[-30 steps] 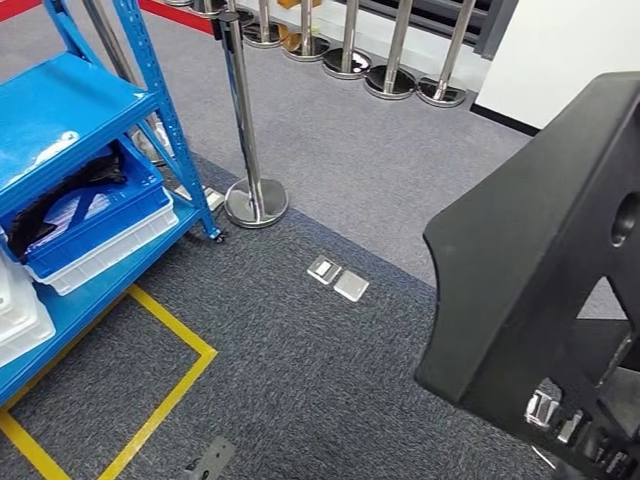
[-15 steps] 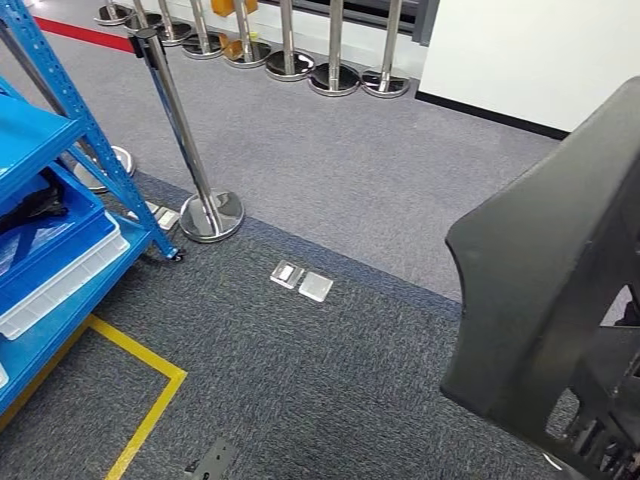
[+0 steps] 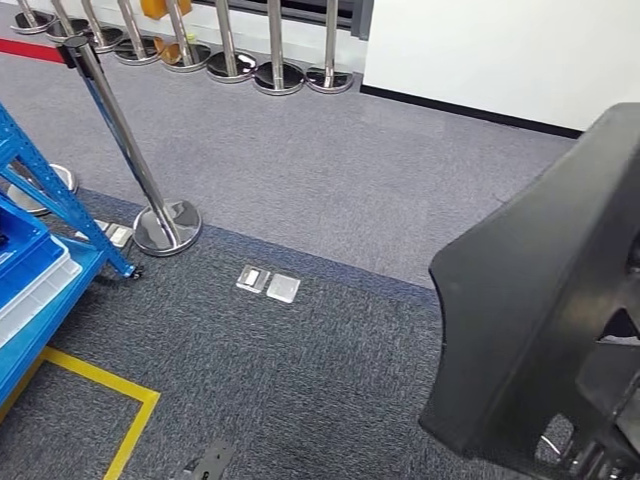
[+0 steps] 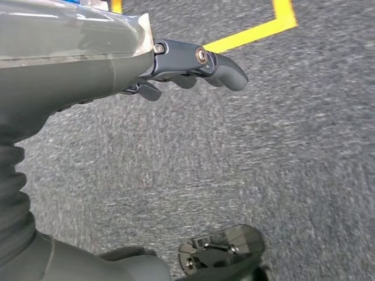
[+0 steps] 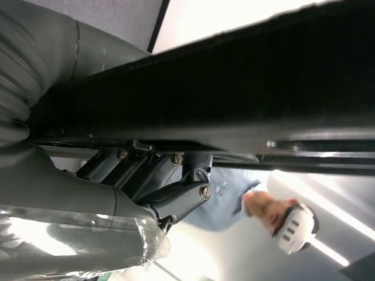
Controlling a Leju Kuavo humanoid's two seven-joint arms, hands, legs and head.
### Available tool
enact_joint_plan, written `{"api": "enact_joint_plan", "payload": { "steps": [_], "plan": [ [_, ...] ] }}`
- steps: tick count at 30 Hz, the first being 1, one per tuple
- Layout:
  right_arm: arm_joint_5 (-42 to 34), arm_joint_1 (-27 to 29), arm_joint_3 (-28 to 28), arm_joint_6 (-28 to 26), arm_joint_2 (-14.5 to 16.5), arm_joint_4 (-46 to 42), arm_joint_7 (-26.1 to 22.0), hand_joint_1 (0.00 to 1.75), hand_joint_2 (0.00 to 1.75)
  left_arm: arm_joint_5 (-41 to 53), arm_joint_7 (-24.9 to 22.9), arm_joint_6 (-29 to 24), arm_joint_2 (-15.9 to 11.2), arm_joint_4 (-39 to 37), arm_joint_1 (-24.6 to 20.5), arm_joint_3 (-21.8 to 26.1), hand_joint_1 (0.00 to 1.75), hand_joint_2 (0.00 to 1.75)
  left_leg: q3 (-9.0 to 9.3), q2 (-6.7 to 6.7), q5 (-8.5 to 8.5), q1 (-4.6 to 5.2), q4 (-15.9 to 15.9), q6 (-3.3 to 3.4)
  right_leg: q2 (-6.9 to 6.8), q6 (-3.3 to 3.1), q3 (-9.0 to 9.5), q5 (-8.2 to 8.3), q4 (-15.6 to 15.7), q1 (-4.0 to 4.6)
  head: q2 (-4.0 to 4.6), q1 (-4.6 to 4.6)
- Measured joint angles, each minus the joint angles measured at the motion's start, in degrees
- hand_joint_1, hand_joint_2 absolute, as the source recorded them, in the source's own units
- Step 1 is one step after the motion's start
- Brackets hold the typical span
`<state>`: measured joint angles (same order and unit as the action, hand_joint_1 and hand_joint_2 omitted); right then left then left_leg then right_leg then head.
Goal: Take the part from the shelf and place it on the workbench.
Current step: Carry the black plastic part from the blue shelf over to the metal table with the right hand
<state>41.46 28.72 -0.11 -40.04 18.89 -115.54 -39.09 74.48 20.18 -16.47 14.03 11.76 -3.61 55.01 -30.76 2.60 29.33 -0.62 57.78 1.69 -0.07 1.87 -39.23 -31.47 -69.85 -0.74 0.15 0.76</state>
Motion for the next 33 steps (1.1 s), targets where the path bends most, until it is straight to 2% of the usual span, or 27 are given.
{"api": "enact_joint_plan", "payload": {
  "steps": [2,3,4,6,8,9,11,12,13,14,15,16,17,18,19,20,21,22,24,25,26,27,28,29,30,31,33],
  "plan": [
    [0.03,-0.13,0.06,0.01,0.01,0.02,-0.02,1.75,1.75,-0.02,0.13,0.01,-0.01,0.0,-0.12,0.0,0.0,1.75,0.55,0.87,0.47,0.04,0.0,-0.52,-1.69,-0.25,4.0,3.21,7.99,0.13,-0.01,0.01],
    [0.05,-0.22,0.08,0.01,0.03,0.02,-0.02,1.75,1.75,-0.03,0.17,0.02,-0.02,0.0,-0.16,0.0,0.0,1.75,0.75,1.2,0.66,0.1,-0.02,-0.84,-2.21,-0.63,5.24,3.95,10.51,0.32,-0.01,0.03],
    [0.08,-0.32,0.09,0.02,0.06,0.03,-0.02,1.75,1.75,-0.05,0.21,0.02,-0.03,0.0,-0.2,0.0,0.0,1.75,0.89,1.49,0.81,0.17,-0.07,-1.16,-2.4,-1.07,5.61,3.89,11.36,0.55,0.0,0.06],
    [0.18,-0.41,0.12,0.02,0.15,0.02,-0.01,1.75,1.75,-0.08,0.31,0.02,-0.03,0.0,-0.29,0.0,0.0,1.75,1.18,2.04,1.0,0.08,-0.26,-1.83,-1.43,-1.94,5.48,3.89,11.42,0.77,0.01,0.09],
    [0.28,-0.53,0.12,0.02,0.26,0.02,0.01,1.75,1.75,-0.16,0.44,0.02,-0.02,0.0,-0.42,0.0,0.0,1.75,0.99,1.15,2.12,-0.15,0.77,-2.36,-0.6,-2.71,5.59,4.03,11.72,0.63,0.0,0.12],
    [0.33,-0.7,0.09,0.02,0.33,0.05,0.03,1.75,1.75,-0.25,0.52,0.02,-0.02,0.0,-0.46,0.0,0.0,1.75,0.09,0.21,3.52,-0.21,2.92,-2.52,-0.19,-3.07,5.69,4.1,11.87,0.51,0.0,0.15],
    [0.4,-1.18,0.05,0.02,0.44,0.16,0.09,1.75,1.75,-0.54,0.6,0.0,-0.04,0.0,-0.36,0.0,0.0,1.75,-3.51,-1.47,7.19,-0.22,10.47,-2.57,0.74,-3.53,5.72,4.06,11.9,0.55,0.0,0.21],
    [0.46,-1.38,0.04,0.03,0.45,0.28,0.13,1.75,1.75,-0.67,0.55,-0.05,-0.05,0.0,-0.26,0.01,0.0,1.75,-5.49,-1.77,8.43,-0.19,14.23,-2.56,1.35,-3.62,5.77,4.02,11.89,0.64,0.0,0.21],
    [0.53,-1.54,0.04,0.03,0.45,0.41,0.16,1.75,1.75,-0.75,0.45,-0.14,-0.07,0.0,-0.17,0.01,0.0,1.75,-6.81,-1.89,8.6,-0.16,16.38,-2.48,2.03,-3.67,5.84,3.99,11.89,0.72,0.0,0.21],
    [0.61,-1.67,0.03,0.04,0.45,0.58,0.23,1.75,1.75,-0.76,0.34,-0.24,-0.09,0.0,-0.15,0.02,0.0,1.75,-7.12,-1.99,7.53,-0.15,16.24,-2.33,2.77,-3.68,5.97,3.96,11.88,0.78,-0.01,0.21],
    [0.71,-1.79,0.03,0.04,0.45,0.75,0.33,1.75,1.75,-0.74,0.21,-0.34,-0.12,0.0,-0.17,0.02,0.0,1.75,-6.36,-2.21,5.43,-0.14,13.78,-2.13,3.52,-3.66,6.16,3.9,11.86,0.81,0.0,0.21],
    [0.78,-1.91,0.03,0.04,0.45,0.89,0.45,1.75,1.75,-0.69,0.13,-0.42,-0.17,-0.01,-0.2,0.02,0.0,1.75,-4.9,-2.96,2.85,-0.15,9.83,-1.9,4.23,-3.6,6.31,3.81,11.85,0.8,-0.01,0.21],
    [0.83,-2.08,0.03,0.05,0.45,1.02,0.59,1.75,1.75,-0.67,0.03,-0.45,-0.23,-0.01,-0.22,0.01,0.0,1.75,-3.49,-4.36,0.83,-0.25,6.06,-1.7,4.89,-3.48,6.38,3.71,11.76,0.85,-0.01,0.19],
    [0.87,-2.27,0.01,0.06,0.45,1.15,0.72,1.75,1.75,-0.66,-0.08,-0.48,-0.28,-0.01,-0.2,0.01,0.0,1.75,-2.36,-5.65,-0.4,-0.34,3.13,-1.63,5.53,-3.29,6.29,3.65,11.66,0.83,0.0,0.2],
    [0.9,-2.43,-0.01,0.07,0.46,1.26,0.82,1.75,1.75,-0.65,-0.19,-0.5,-0.33,-0.01,-0.18,0.01,0.0,1.75,-1.78,-6.69,-0.86,-0.38,1.52,-1.6,6.09,-3.03,6.09,3.64,11.58,0.76,-0.01,0.18],
    [0.92,-2.54,-0.01,0.07,0.46,1.36,0.9,1.75,1.75,-0.64,-0.3,-0.53,-0.37,0.0,-0.17,0.02,0.0,1.75,-1.63,-7.09,-0.7,-0.34,1.06,-1.58,6.67,-2.68,5.87,3.7,11.57,0.66,0.0,0.17],
    [0.95,-2.58,0.0,0.07,0.47,1.43,0.96,1.75,1.75,-0.63,-0.37,-0.58,-0.38,0.0,-0.19,0.02,0.0,1.75,-1.49,-6.66,-0.68,-0.28,0.75,-1.51,7.24,-2.29,5.69,3.77,11.63,0.51,0.0,0.17],
    [0.98,-2.57,0.03,0.07,0.48,1.48,0.98,1.75,1.75,-0.61,-0.4,-0.63,-0.39,0.0,-0.25,0.03,0.0,1.75,-1.38,-6.13,-0.76,-0.26,0.57,-1.29,6.99,-1.95,5.61,3.61,11.5,0.43,0.0,0.16],
    [1.04,-2.7,0.06,0.07,0.46,1.55,0.99,1.75,1.75,-0.58,-0.4,-0.73,-0.39,0.0,-0.34,0.03,0.0,1.75,-1.03,-4.88,-0.84,-0.34,0.16,-0.68,4.42,-1.35,4.56,1.94,9.13,0.49,0.01,0.03],
    [1.06,-2.84,0.06,0.07,0.45,1.61,1.0,1.75,1.75,-0.58,-0.39,-0.75,-0.39,0.0,-0.3,0.03,0.0,1.75,-0.87,-4.14,-0.79,-0.33,0.06,-0.43,2.65,-1.09,3.22,0.29,6.2,0.48,0.01,-0.03],
    [1.06,-2.99,0.07,0.07,0.43,1.7,1.02,1.75,1.75,-0.58,-0.39,-0.77,-0.42,0.0,-0.21,0.04,0.0,1.75,-0.77,-3.39,-0.66,-0.28,0.05,-0.25,1.48,-0.8,1.32,-1.53,2.38,0.42,0.0,-0.09],
    [1.05,-3.06,0.08,0.07,0.41,1.81,1.05,1.75,1.75,-0.58,-0.39,-0.78,-0.44,0.0,-0.12,0.04,0.0,1.75,-0.69,-2.58,-0.54,-0.23,0.06,-0.17,0.99,-0.54,-0.62,-2.96,-1.43,0.29,-0.01,-0.08],
    [1.05,-3.07,0.09,0.07,0.39,1.93,1.09,1.75,1.75,-0.58,-0.4,-0.79,-0.46,0.0,-0.08,0.04,0.0,1.75,-0.6,-1.84,-0.4,-0.21,0.07,-0.18,0.77,-0.32,-1.99,-3.53,-3.98,0.16,-0.01,-0.08],
    [1.05,-3.05,0.11,0.07,0.38,2.02,1.13,1.75,1.75,-0.58,-0.39,-0.81,-0.48,0.0,-0.09,0.04,0.0,1.75,-0.47,-1.19,-0.25,-0.21,0.08,-0.24,0.61,-0.16,-2.31,-2.99,-4.44,0.08,-0.01,-0.07],
    [1.07,-3.04,0.12,0.07,0.36,2.08,1.16,1.75,1.75,-0.58,-0.38,-0.82,-0.47,0.0,-0.14,0.04,0.0,1.75,-0.26,-0.62,-0.06,-0.24,0.08,-0.35,0.36,-0.09,-1.41,-1.42,-2.5,0.03,-0.01,-0.08],
    [1.08,-3.05,0.12,0.07,0.36,2.1,1.16,1.75,1.75,-0.58,-0.37,-0.83,-0.46,0.0,-0.19,0.04,0.0,1.75,0.05,-0.11,0.18,-0.25,0.08,-0.52,-0.28,-0.11,0.55,0.77,1.44,0.02,0.0,-0.08],
    [1.09,-3.19,0.11,0.07,0.35,2.14,1.17,1.75,1.75,-0.58,-0.32,-0.85,-0.46,0.0,-0.23,0.04,0.0,1.75,0.61,0.74,0.7,-0.04,0.09,-1.05,-2.58,-0.64,4.2,3.47,8.7,0.46,-0.01,-0.07]
  ]
}}
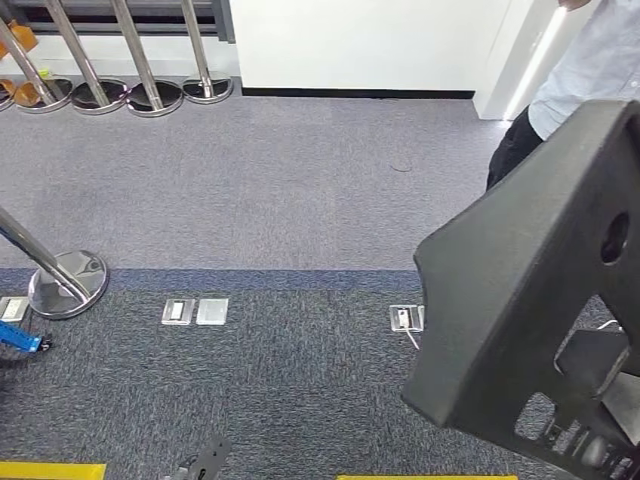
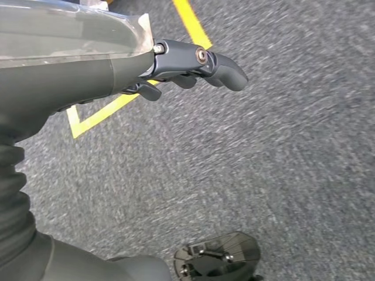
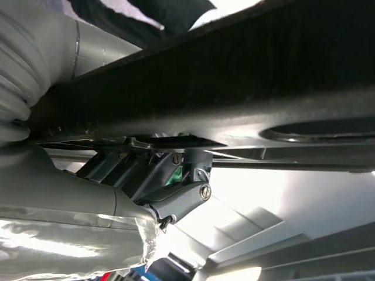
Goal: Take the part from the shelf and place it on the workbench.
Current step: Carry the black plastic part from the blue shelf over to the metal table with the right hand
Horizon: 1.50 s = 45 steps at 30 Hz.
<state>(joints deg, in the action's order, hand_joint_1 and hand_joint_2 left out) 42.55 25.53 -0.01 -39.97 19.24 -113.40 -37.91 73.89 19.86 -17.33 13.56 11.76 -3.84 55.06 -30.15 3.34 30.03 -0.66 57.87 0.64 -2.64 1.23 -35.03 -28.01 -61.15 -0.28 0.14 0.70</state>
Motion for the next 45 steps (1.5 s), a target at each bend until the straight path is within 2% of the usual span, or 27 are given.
{"api": "enact_joint_plan", "payload": {
  "steps": [2,4,6,7,9,10,11,12,13,15,17,19,21,23,25,26,27,28,30,31,33,36,38,40,42,43,45],
  "plan": [
    [0.0,-0.13,-0.01,0.0,-0.02,0.07,0.02,1.75,1.75,-0.02,0.03,-0.02,-0.01,0.0,-0.01,0.0,0.0,1.75,0.32,0.78,0.38,0.25,-0.01,-0.59,-0.96,-0.82,0.98,0.13,2.3,0.53,0.01,0.05],
    [0.02,-0.12,-0.01,-0.01,-0.02,0.1,0.02,1.75,1.75,-0.03,0.05,-0.03,0.01,0.0,-0.1,0.0,0.0,1.75,0.66,1.44,0.73,0.12,-0.08,-1.17,0.2,-1.59,0.93,0.21,2.51,0.53,0.02,0.07],
    [0.04,-0.18,-0.03,-0.02,0.0,0.11,0.02,1.75,1.75,-0.03,0.09,-0.04,0.03,0.0,-0.21,0.0,0.0,1.75,0.1,0.2,2.25,-0.09,1.89,-1.64,1.24,-2.36,1.21,0.32,2.85,0.31,0.01,0.09],
    [0.05,-0.22,-0.07,-0.02,0.02,0.13,0.01,1.75,1.75,-0.03,0.11,-0.05,0.03,0.0,-0.22,0.0,0.0,1.75,-1.05,-0.88,3.75,-0.15,4.52,-1.76,1.74,-2.7,1.36,0.34,2.98,0.2,0.01,0.14],
    [0.09,-0.26,-0.09,-0.01,0.02,0.2,0.01,1.75,1.75,-0.04,0.09,-0.07,0.03,0.0,-0.06,0.0,0.0,1.75,-5.04,-2.33,7.18,-0.12,12.49,-1.76,2.95,-3.06,1.45,0.25,2.98,0.29,0.01,0.23],
    [0.13,-0.23,-0.09,-0.01,0.02,0.25,0.01,1.75,1.75,-0.03,0.07,-0.07,0.03,0.0,0.06,0.01,0.0,1.75,-6.83,-2.55,7.98,-0.11,15.6,-1.72,3.67,-3.14,1.52,0.22,2.97,0.34,0.01,0.25],
    [0.17,-0.2,-0.08,-0.01,0.02,0.28,0.01,1.75,1.75,-0.03,0.05,-0.07,0.03,0.0,0.14,0.01,0.0,1.75,-7.9,-2.66,7.67,-0.09,16.96,-1.62,4.44,-3.15,1.63,0.17,2.96,0.38,0.01,0.25],
    [0.21,-0.19,-0.08,-0.01,0.02,0.31,0.01,1.75,1.75,-0.02,0.04,-0.07,0.03,0.0,0.18,0.01,0.0,1.75,-7.81,-2.79,6.03,-0.1,15.73,-1.47,5.22,-3.13,1.8,0.11,2.95,0.39,0.01,0.25],
    [0.22,-0.19,-0.08,-0.01,0.02,0.31,0.01,1.75,1.75,-0.01,0.03,-0.07,0.03,0.0,0.15,0.01,0.0,1.75,-6.8,-3.14,3.62,-0.12,12.55,-1.28,5.95,-3.07,2.01,0.03,2.94,0.38,0.0,0.25],
    [0.23,-0.21,-0.08,-0.01,0.02,0.32,0.01,1.75,1.75,0.0,0.03,-0.07,0.03,0.0,0.1,0.0,0.0,1.75,-3.87,-5.16,-0.47,-0.27,4.84,-0.92,7.32,-2.76,2.31,-0.22,2.84,0.41,0.0,0.22],
    [0.31,-0.18,-0.09,-0.01,0.0,0.33,0.05,1.75,1.75,0.02,0.01,-0.03,0.03,0.0,0.08,0.0,0.0,1.75,-2.46,-6.64,-1.45,-0.31,1.27,-0.66,8.34,-2.25,2.12,-0.27,2.75,0.39,0.0,0.19],
    [0.45,-0.08,-0.08,-0.01,-0.05,0.32,0.1,1.75,1.75,0.19,-0.01,0.01,0.06,0.0,0.0,0.0,0.0,1.75,-2.32,-6.08,-1.44,-0.23,0.82,-0.22,9.07,-1.63,1.86,-0.23,2.81,0.23,0.01,0.19],
    [0.61,-0.06,-0.06,-0.02,-0.13,0.29,0.16,1.75,1.75,0.48,0.04,0.02,0.14,-0.01,-0.15,0.0,0.0,1.75,-2.16,-5.17,-1.6,-0.32,0.5,0.44,7.41,-0.99,1.29,-1.44,1.4,0.25,0.02,0.1],
    [0.74,-0.26,-0.08,-0.03,-0.27,0.28,0.31,1.75,1.75,0.67,0.09,0.02,0.21,-0.01,-0.16,0.0,0.0,1.75,-2.01,-4.0,-1.59,-0.35,0.34,0.92,4.51,-0.37,-1.3,-4.77,-4.38,0.23,0.02,0.0],
    [0.81,-0.38,-0.1,-0.03,-0.44,0.33,0.57,1.75,1.75,0.7,0.09,0.02,0.23,0.0,0.01,0.0,0.0,1.75,-1.94,-2.69,-1.43,-0.31,0.35,1.09,3.42,0.16,-4.94,-7.66,-11.76,-0.04,0.01,-0.01],
    [0.82,-0.36,-0.09,-0.03,-0.53,0.38,0.68,1.75,1.75,0.72,0.1,0.02,0.23,0.0,0.03,0.0,0.0,1.75,-1.89,-2.09,-1.34,-0.31,0.36,1.07,3.28,0.36,-5.86,-7.72,-13.42,-0.18,0.01,-0.01],
    [0.82,-0.35,-0.09,-0.03,-0.6,0.42,0.75,1.75,1.75,0.74,0.12,0.02,0.24,0.0,0.0,0.0,0.0,1.75,-1.77,-1.54,-1.21,-0.34,0.36,1.0,3.08,0.51,-5.63,-6.65,-12.73,-0.29,0.01,-0.02],
    [0.81,-0.36,-0.08,-0.03,-0.65,0.44,0.78,1.75,1.75,0.75,0.15,0.02,0.25,0.0,-0.05,0.0,0.0,1.75,-1.56,-1.02,-1.05,-0.39,0.36,0.86,2.68,0.58,-4.22,-4.68,-9.73,-0.38,0.01,-0.02],
    [0.81,-0.44,-0.09,-0.02,-0.71,0.42,0.77,1.75,1.75,0.77,0.2,0.02,0.27,0.0,-0.12,0.0,0.0,1.75,-1.05,-0.19,-0.63,-0.3,0.39,0.37,0.51,0.39,-0.25,-1.11,-1.52,-0.17,0.02,-0.03],
    [0.81,-0.48,-0.09,-0.02,-0.73,0.4,0.76,1.75,1.75,0.77,0.22,0.02,0.27,0.0,-0.14,0.0,0.0,1.75,-0.86,0.15,-0.43,-0.18,0.41,0.08,-0.35,0.06,1.01,-0.3,1.18,0.04,0.01,0.01],
    [0.8,-0.51,-0.09,-0.01,-0.78,0.39,0.75,1.75,1.75,0.79,0.22,0.02,0.28,0.0,-0.16,0.0,0.0,1.75,-0.65,0.85,-0.16,0.04,0.37,-0.48,-0.72,-0.71,1.45,-0.39,2.48,0.49,0.01,0.08],
    [0.81,-0.42,-0.09,-0.02,-0.83,0.31,0.75,1.75,1.75,0.83,0.22,0.02,0.33,0.0,-0.28,-0.02,0.0,1.75,-0.29,1.36,0.26,-0.18,0.3,-1.23,0.65,-1.64,1.33,-0.28,2.63,0.45,0.01,0.1],
    [0.83,-0.5,-0.14,-0.03,-0.83,0.21,0.74,1.75,1.75,0.85,0.23,0.02,0.37,0.0,-0.34,-0.04,0.0,1.75,-1.31,-0.28,2.25,-0.34,2.92,-1.58,1.52,-2.33,1.49,-0.1,2.87,0.16,0.0,0.17],
    [0.83,-0.58,-0.24,-0.03,-0.84,0.19,0.73,1.75,1.75,0.81,0.22,0.02,0.37,0.0,-0.2,-0.04,0.0,1.75,-4.73,-2.05,5.9,-0.37,10.16,-1.65,2.64,-2.83,1.54,-0.1,2.9,0.13,0.01,0.26],
    [0.83,-0.5,-0.31,-0.02,-0.85,0.21,0.73,1.75,1.75,0.75,0.17,0.02,0.36,-0.01,-0.01,-0.04,0.0,1.75,-8.13,-2.56,7.65,-0.31,16.53,-1.58,4.06,-2.99,1.66,-0.15,2.88,0.23,0.01,0.28],
    [0.83,-0.45,-0.32,-0.02,-0.86,0.22,0.73,1.75,1.75,0.78,0.15,0.02,0.36,-0.01,0.03,-0.04,0.0,1.75,-8.59,-2.67,6.87,-0.29,16.87,-1.45,4.81,-3.0,1.77,-0.18,2.87,0.26,0.01,0.28],
    [0.84,-0.36,-0.33,-0.02,-0.85,0.22,0.73,1.75,1.75,0.9,0.14,0.02,0.36,-0.01,-0.01,-0.04,0.0,1.75,-6.5,-3.41,2.54,-0.28,11.04,-1.01,6.31,-2.9,2.12,-0.34,2.85,0.25,0.01,0.28]
  ]
}}
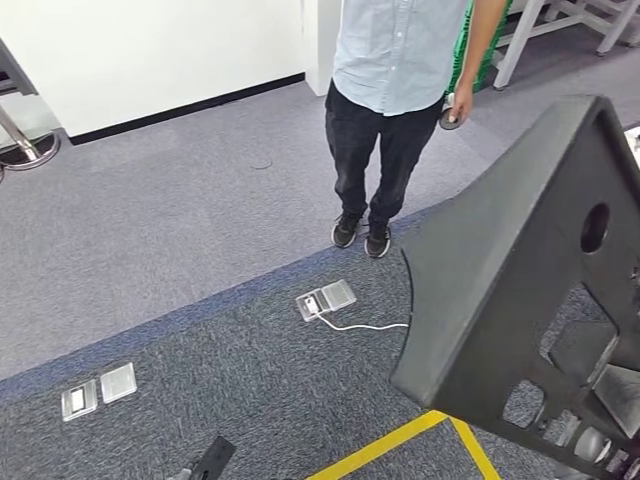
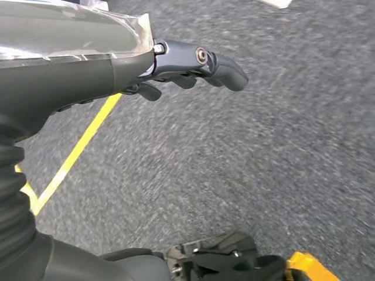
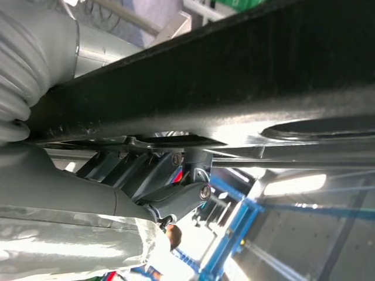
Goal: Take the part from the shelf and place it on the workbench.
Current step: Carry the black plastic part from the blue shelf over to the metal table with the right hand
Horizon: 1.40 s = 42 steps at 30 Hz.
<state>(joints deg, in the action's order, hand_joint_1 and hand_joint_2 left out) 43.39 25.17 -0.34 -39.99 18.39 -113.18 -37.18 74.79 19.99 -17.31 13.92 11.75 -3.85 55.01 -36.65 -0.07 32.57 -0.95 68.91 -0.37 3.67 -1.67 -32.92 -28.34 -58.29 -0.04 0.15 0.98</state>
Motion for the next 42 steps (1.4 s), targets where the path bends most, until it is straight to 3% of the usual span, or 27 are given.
{"api": "enact_joint_plan", "payload": {
  "steps": [2,3,4,6,8,10,12,13,14,15,17,19,21,23,25,27,28,29,31,32,34,36,37,39,41,42],
  "plan": [
    [0.0,0.09,-0.03,0.0,0.01,-0.01,0.01,1.75,1.75,0.05,0.03,0.03,0.0,-0.01,-0.01,0.0,0.0,1.75,2.9,-2.08,-3.23,-0.12,-7.15,0.34,1.33,0.35,0.11,-0.21,-0.16,0.04,0.0,-0.04],
    [0.0,0.15,-0.06,0.01,0.0,-0.03,0.02,1.75,1.75,0.04,0.06,0.14,0.0,0.0,0.0,0.0,0.0,1.75,3.69,-2.87,-3.74,-0.12,-9.08,0.4,1.89,0.62,0.0,-0.24,-0.22,0.01,-0.01,-0.06],
    [-0.01,0.26,-0.09,0.01,-0.01,-0.06,0.03,1.75,1.75,0.03,0.09,0.26,0.0,0.0,0.02,0.0,0.0,1.75,4.0,-3.26,-3.61,-0.07,-9.78,0.45,2.39,0.94,-0.15,-0.23,-0.24,-0.05,-0.01,-0.06],
    [-0.02,0.62,-0.1,0.0,-0.03,-0.18,0.04,1.75,1.75,0.01,0.15,0.49,0.03,0.01,-0.08,-0.01,0.0,1.75,4.19,-2.55,-3.71,-0.06,-10.22,0.78,2.84,1.61,-0.33,-0.31,-0.22,-0.22,-0.01,-0.05],
    [-0.04,0.83,-0.08,-0.03,-0.06,-0.39,0.04,1.75,1.75,0.03,0.25,0.59,0.08,0.01,-0.24,-0.02,0.0,1.75,4.4,-1.6,-3.84,-0.26,-10.55,1.37,0.69,2.23,-1.13,-1.89,-2.21,-0.12,-0.01,-0.21],
    [-0.05,0.79,-0.08,-0.05,-0.1,-0.52,0.03,1.75,1.75,0.05,0.3,0.75,0.13,0.01,-0.16,-0.02,0.0,1.75,4.58,-0.34,-3.72,-0.27,-10.64,1.77,-2.18,2.77,-4.18,-5.49,-8.85,-0.13,-0.01,-0.36],
    [-0.1,0.9,-0.05,-0.05,-0.14,-0.52,0.02,1.75,1.75,0.05,0.29,0.86,0.14,0.01,0.02,-0.01,0.0,1.75,4.72,1.04,-3.49,-0.23,-10.62,1.84,-3.01,3.17,-7.68,-7.93,-15.81,-0.37,0.0,-0.35],
    [-0.13,0.98,-0.02,-0.05,-0.15,-0.52,0.02,1.75,1.75,0.05,0.3,0.89,0.14,0.01,0.02,-0.01,0.0,1.75,4.84,1.63,-3.36,-0.23,-10.62,1.78,-3.17,3.31,-8.18,-7.56,-16.64,-0.46,0.0,-0.35],
    [-0.15,1.03,0.0,-0.05,-0.16,-0.54,0.02,1.75,1.75,0.05,0.32,0.93,0.15,0.01,0.0,-0.01,0.0,1.75,5.04,2.17,-3.18,-0.24,-10.62,1.7,-3.39,3.38,-7.47,-6.11,-15.05,-0.53,-0.01,-0.35],
    [-0.17,1.04,0.01,-0.05,-0.16,-0.56,0.02,1.75,1.75,0.05,0.36,0.99,0.16,0.0,-0.03,-0.02,0.0,1.75,5.36,2.67,-2.95,-0.27,-10.62,1.55,-3.85,3.38,-5.69,-3.89,-11.36,-0.56,-0.01,-0.35],
    [-0.18,0.99,0.01,-0.04,-0.16,-0.6,0.01,1.75,1.75,0.04,0.56,1.17,0.18,0.0,-0.06,-0.02,0.0,1.75,5.99,3.46,-2.45,-0.15,-10.61,1.06,-6.07,3.08,-1.77,-0.79,-3.54,-0.24,0.0,-0.35],
    [-0.22,1.01,0.03,-0.03,-0.17,-0.64,0.0,1.75,1.75,-0.04,0.93,1.42,0.17,0.01,-0.09,-0.01,0.0,1.75,6.35,4.17,-2.08,0.12,-10.63,0.45,-7.3,2.4,-0.47,-0.37,-0.56,0.24,-0.01,-0.3],
    [-0.26,1.11,0.08,-0.03,-0.18,-0.77,0.0,1.75,1.75,-0.16,1.23,1.62,0.17,0.01,-0.15,-0.01,0.0,1.75,6.66,4.97,-1.83,0.15,-10.82,-0.12,-6.29,1.62,-0.64,-0.37,-0.47,0.33,-0.01,-0.25],
    [-0.26,1.12,0.12,-0.04,-0.15,-0.93,0.0,1.75,1.75,-0.2,1.43,1.75,0.16,0.01,-0.26,-0.02,0.0,1.75,6.34,3.92,-0.49,-0.07,-9.48,-0.6,-5.21,0.86,-0.53,-0.22,-0.21,0.08,0.0,-0.19],
    [-0.26,1.07,0.12,-0.03,-0.11,-1.02,0.0,1.75,1.75,-0.23,1.74,1.97,0.14,0.01,-0.25,-0.01,0.0,1.75,3.77,1.74,2.75,-0.17,-3.67,-0.82,-4.17,0.24,-0.41,-0.14,-0.05,-0.09,0.0,-0.06],
    [-0.26,1.07,0.14,-0.03,-0.1,-0.99,0.0,1.75,1.75,-0.28,2.06,2.13,0.09,0.01,-0.02,0.01,0.0,1.75,-0.15,0.89,5.47,-0.11,3.9,-0.83,-2.89,-0.04,-0.32,-0.21,-0.06,-0.01,0.01,-0.01],
    [-0.26,1.08,0.16,-0.03,-0.1,-0.97,0.0,1.75,1.75,-0.3,2.21,2.14,0.07,0.01,0.07,0.01,0.0,1.75,-1.34,0.78,5.38,-0.07,5.65,-0.75,-2.13,-0.08,-0.23,-0.25,-0.07,0.04,0.01,0.0],
    [-0.26,1.08,0.19,-0.02,-0.1,-0.93,0.0,1.75,1.75,-0.32,2.31,2.14,0.06,0.01,0.11,0.02,0.0,1.75,-1.56,0.65,4.11,-0.05,5.18,-0.59,-1.33,-0.09,-0.08,-0.3,-0.07,0.07,0.0,0.0],
    [-0.26,1.02,0.21,-0.02,-0.1,-0.89,0.01,1.75,1.75,-0.4,2.48,2.19,0.0,0.01,0.04,0.02,0.0,1.75,0.69,-0.31,-0.62,-0.05,-1.44,-0.09,0.18,0.01,0.31,-0.5,-0.09,0.07,0.0,0.01],
    [-0.24,0.94,0.21,-0.02,-0.1,-0.85,0.01,1.75,1.75,-0.49,2.53,2.26,-0.08,0.01,0.01,0.02,0.0,1.75,2.09,-1.46,-2.45,-0.11,-5.04,0.13,0.83,0.16,0.41,-0.61,-0.13,0.12,0.0,-0.02],
    [-0.16,0.69,0.18,0.01,-0.11,-0.74,0.04,1.75,1.75,-0.8,2.74,2.44,-0.23,0.0,-0.01,0.02,0.0,1.75,3.76,-3.32,-3.7,-0.12,-9.38,0.31,1.96,0.68,0.16,-0.69,-0.3,0.0,0.0,-0.06],
    [-0.07,0.56,0.19,0.02,-0.12,-0.65,0.08,1.75,1.75,-1.09,2.94,2.56,-0.32,0.0,-0.05,0.05,0.0,1.75,4.01,-3.31,-3.45,0.0,-10.08,0.46,2.93,1.41,-0.23,-0.58,-0.28,-0.28,-0.01,-0.05],
    [-0.05,0.56,0.21,0.02,-0.12,-0.61,0.09,1.75,1.75,-1.15,2.98,2.61,-0.34,0.01,-0.11,0.07,0.0,1.75,4.09,-2.86,-3.55,-0.03,-10.22,0.69,2.81,1.77,-0.3,-0.73,-0.38,-0.34,-0.01,-0.07],
    [-0.03,0.34,0.25,0.0,-0.14,-0.54,0.09,1.75,1.75,-1.18,3.06,2.73,-0.36,0.01,-0.24,0.09,0.0,1.75,4.36,-1.79,-3.69,-0.3,-10.59,1.23,0.72,2.43,-1.37,-2.49,-2.84,-0.23,0.0,-0.26],
    [-0.02,-0.03,0.25,-0.01,-0.18,-0.43,0.09,1.75,1.75,-1.34,3.09,2.91,-0.36,0.01,-0.18,0.11,0.0,1.75,4.58,-0.49,-3.54,-0.39,-10.7,1.56,-2.1,2.99,-4.59,-5.95,-9.58,-0.31,0.0,-0.43],
    [-0.02,-0.12,0.26,-0.01,-0.21,-0.34,0.1,1.75,1.75,-1.49,3.08,2.98,-0.38,0.01,-0.09,0.16,0.0,1.75,4.64,0.23,-3.44,-0.38,-10.69,1.62,-2.75,3.21,-6.48,-7.31,-13.29,-0.44,0.0,-0.42]
  ]
}}
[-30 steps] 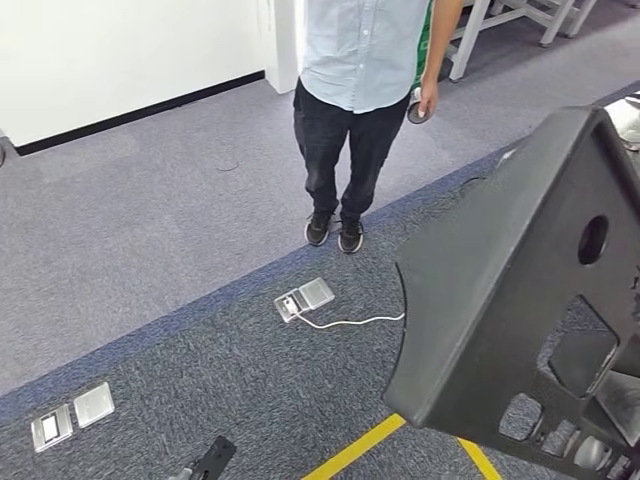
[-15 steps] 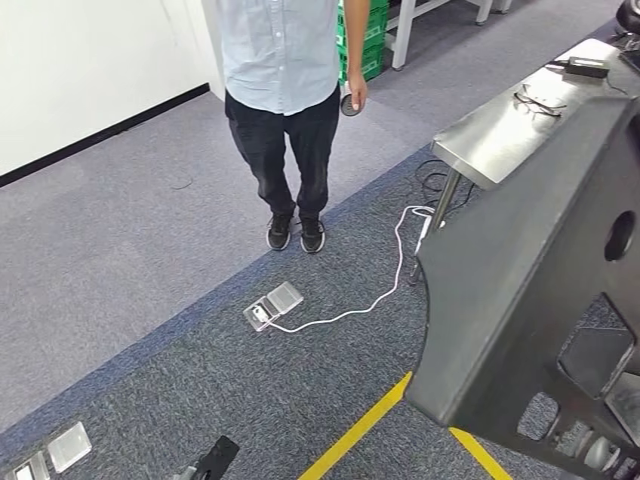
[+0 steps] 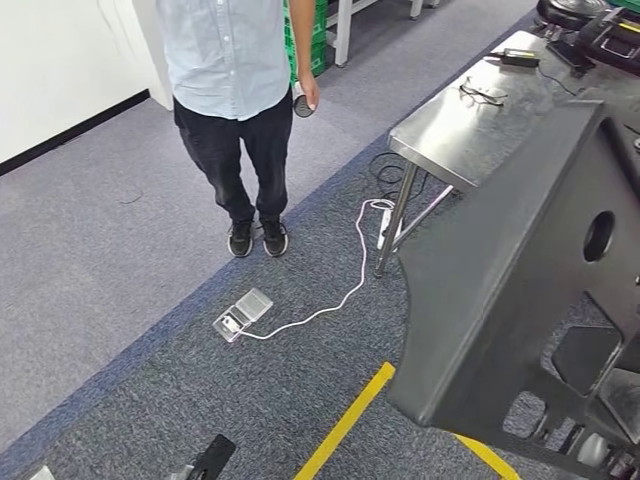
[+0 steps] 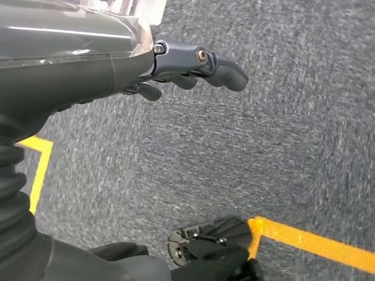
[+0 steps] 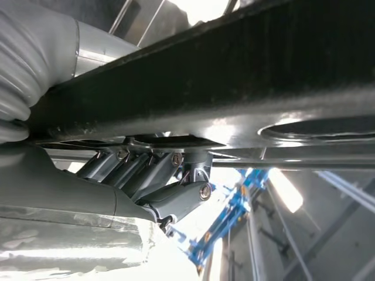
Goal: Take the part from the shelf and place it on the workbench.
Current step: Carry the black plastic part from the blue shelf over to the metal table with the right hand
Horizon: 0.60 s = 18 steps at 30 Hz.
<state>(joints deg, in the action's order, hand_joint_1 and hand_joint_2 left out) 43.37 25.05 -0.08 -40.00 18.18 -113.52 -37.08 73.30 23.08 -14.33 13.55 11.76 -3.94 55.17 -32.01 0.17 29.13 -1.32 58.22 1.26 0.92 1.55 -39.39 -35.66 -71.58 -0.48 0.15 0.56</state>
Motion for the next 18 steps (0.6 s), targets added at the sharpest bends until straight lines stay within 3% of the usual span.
{"api": "enact_joint_plan", "payload": {
  "steps": [1,2,3,5,7,8,10,12,14,16,17,18],
  "plan": [
    [0.0,-0.01,0.02,0.0,-0.02,0.1,0.02,1.75,1.75,-0.14,-0.01,0.05,-0.02,0.0,0.06,0.07,0.0,1.75,0.07,0.67,0.13,0.01,0.01,0.01,-0.33,0.18,-1.27,-0.44,-2.36,-0.14,0.01,0.01],
    [0.0,0.01,0.04,0.0,-0.05,0.21,0.04,1.75,1.75,-0.29,-0.01,0.09,-0.03,0.0,0.06,0.14,0.0,1.75,0.19,1.27,0.26,0.0,0.01,-0.06,-0.54,0.3,-1.5,0.26,-2.61,-0.25,0.01,0.01],
    [0.0,0.01,0.07,0.0,-0.07,0.29,0.07,1.75,1.75,-0.43,-0.01,0.12,-0.03,0.0,0.02,0.19,0.0,1.75,0.39,1.81,0.43,-0.02,0.01,-0.16,-0.82,0.34,-0.53,1.95,-0.51,-0.32,0.0,0.01],
    [0.01,-0.07,0.07,0.01,-0.1,0.39,0.08,1.75,1.75,-0.63,0.01,0.16,-0.02,0.0,-0.06,0.24,0.0,1.75,1.0,2.69,0.9,0.08,0.01,-0.62,-2.76,0.14,3.42,5.84,7.36,-0.1,-0.01,-0.01],
    [-0.01,-0.31,0.04,0.02,-0.14,0.45,0.11,1.75,1.75,-0.69,0.04,0.24,-0.03,0.0,-0.09,0.32,0.0,1.75,1.38,3.43,1.35,0.35,0.06,-1.24,-4.52,-0.42,5.73,7.14,12.25,0.41,-0.01,0.04],
    [-0.03,-0.4,0.03,0.02,-0.17,0.51,0.18,1.75,1.75,-0.71,0.06,0.29,-0.03,0.0,-0.1,0.38,0.0,1.75,1.49,3.87,1.49,0.46,0.02,-1.53,-4.66,-0.71,5.81,6.83,12.64,0.66,-0.01,0.09],
    [-0.05,-0.46,0.03,0.02,-0.21,0.58,0.36,1.75,1.75,-0.76,0.1,0.39,-0.03,0.0,-0.21,0.5,0.0,1.75,1.85,4.55,1.85,0.36,-0.07,-2.1,-3.64,-1.45,5.73,6.86,12.9,0.64,0.0,0.15],
    [-0.05,-0.61,0.01,0.01,-0.22,0.65,0.52,1.75,1.75,-0.87,0.22,0.51,-0.02,0.0,-0.34,0.67,0.0,1.75,1.25,3.27,3.62,0.17,2.03,-2.51,-2.61,-2.29,5.95,7.03,13.25,0.39,0.0,0.21],
    [-0.05,-0.85,-0.03,0.0,-0.21,0.79,0.61,1.75,1.75,-1.28,0.37,0.81,-0.04,0.0,-0.3,0.94,0.0,1.75,-1.79,1.28,7.13,0.14,8.67,-2.6,-1.53,-2.86,6.1,7.04,13.37,0.28,0.0,0.35],
    [-0.1,-0.89,-0.03,0.01,-0.2,0.96,0.66,1.75,1.75,-1.79,0.44,1.14,-0.08,0.0,-0.1,1.29,0.0,1.75,-5.46,0.65,9.34,0.21,15.57,-2.59,-0.17,-3.07,6.22,6.94,13.36,0.37,0.0,0.43],
    [-0.13,-0.88,-0.01,0.01,-0.2,1.01,0.68,1.75,1.75,-1.92,0.46,1.26,-0.09,0.0,-0.02,1.46,0.0,1.75,-6.27,0.55,8.82,0.25,16.52,-2.49,0.61,-3.1,6.35,6.87,13.35,0.41,0.0,0.43],
    [-0.16,-0.87,0.0,0.02,-0.2,1.04,0.71,1.75,1.75,-1.97,0.48,1.35,-0.1,-0.01,0.0,1.58,0.0,1.75,-6.05,0.42,7.16,0.26,15.2,-2.32,1.4,-3.09,6.55,6.78,13.34,0.42,0.0,0.44]
  ]
}}
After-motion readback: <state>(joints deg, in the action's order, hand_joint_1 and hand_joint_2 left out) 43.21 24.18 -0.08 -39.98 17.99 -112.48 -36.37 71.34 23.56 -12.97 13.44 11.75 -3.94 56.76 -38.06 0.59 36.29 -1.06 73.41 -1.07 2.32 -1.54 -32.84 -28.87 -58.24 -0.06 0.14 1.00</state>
